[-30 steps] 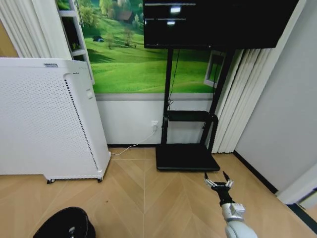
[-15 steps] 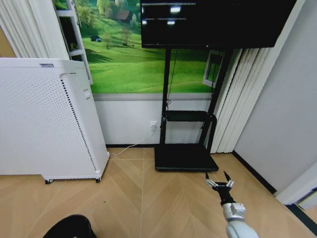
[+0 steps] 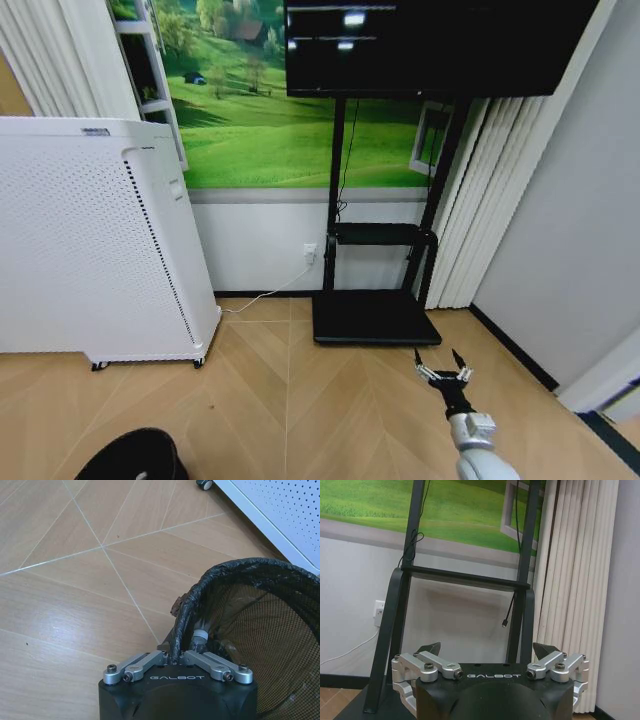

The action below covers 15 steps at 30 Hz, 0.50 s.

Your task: Pick up the trash bin and place the garbage on the floor into it.

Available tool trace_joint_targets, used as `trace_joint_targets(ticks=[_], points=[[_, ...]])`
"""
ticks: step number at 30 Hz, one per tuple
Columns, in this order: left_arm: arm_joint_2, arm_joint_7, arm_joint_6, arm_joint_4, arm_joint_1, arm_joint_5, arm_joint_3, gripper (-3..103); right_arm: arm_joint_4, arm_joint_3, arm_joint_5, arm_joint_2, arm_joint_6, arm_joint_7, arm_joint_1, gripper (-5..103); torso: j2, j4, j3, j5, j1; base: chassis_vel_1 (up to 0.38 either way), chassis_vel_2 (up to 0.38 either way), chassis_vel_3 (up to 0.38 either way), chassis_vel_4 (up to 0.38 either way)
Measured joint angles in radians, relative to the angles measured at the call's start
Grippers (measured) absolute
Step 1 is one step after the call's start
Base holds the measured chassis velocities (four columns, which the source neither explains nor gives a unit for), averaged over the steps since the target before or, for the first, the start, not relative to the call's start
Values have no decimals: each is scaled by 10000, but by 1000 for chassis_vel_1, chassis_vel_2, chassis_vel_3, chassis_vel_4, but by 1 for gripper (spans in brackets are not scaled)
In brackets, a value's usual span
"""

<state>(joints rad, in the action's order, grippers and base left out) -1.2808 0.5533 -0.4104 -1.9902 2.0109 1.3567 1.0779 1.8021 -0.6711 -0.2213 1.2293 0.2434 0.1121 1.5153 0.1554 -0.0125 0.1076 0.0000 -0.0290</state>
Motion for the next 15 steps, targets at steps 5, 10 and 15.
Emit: trace_joint_targets(ticks=[5,10,15], points=[[-28,99,-165,185,-136,-36,-157,1,14,-28,13,1,4,20,46,100,0,1,0,-1,0,0,0,0,0],[-30,295,-171,328,-226,-34,-205,1,18,-134,3,-14,4,76,59,100,0,0,0,0,0,0,0,0,0],[-16,400,-150,455,-291,-41,-205,1,-3,-175,-5,15,24,80,109,100,0,0,0,0,0,0,0,0,0]])
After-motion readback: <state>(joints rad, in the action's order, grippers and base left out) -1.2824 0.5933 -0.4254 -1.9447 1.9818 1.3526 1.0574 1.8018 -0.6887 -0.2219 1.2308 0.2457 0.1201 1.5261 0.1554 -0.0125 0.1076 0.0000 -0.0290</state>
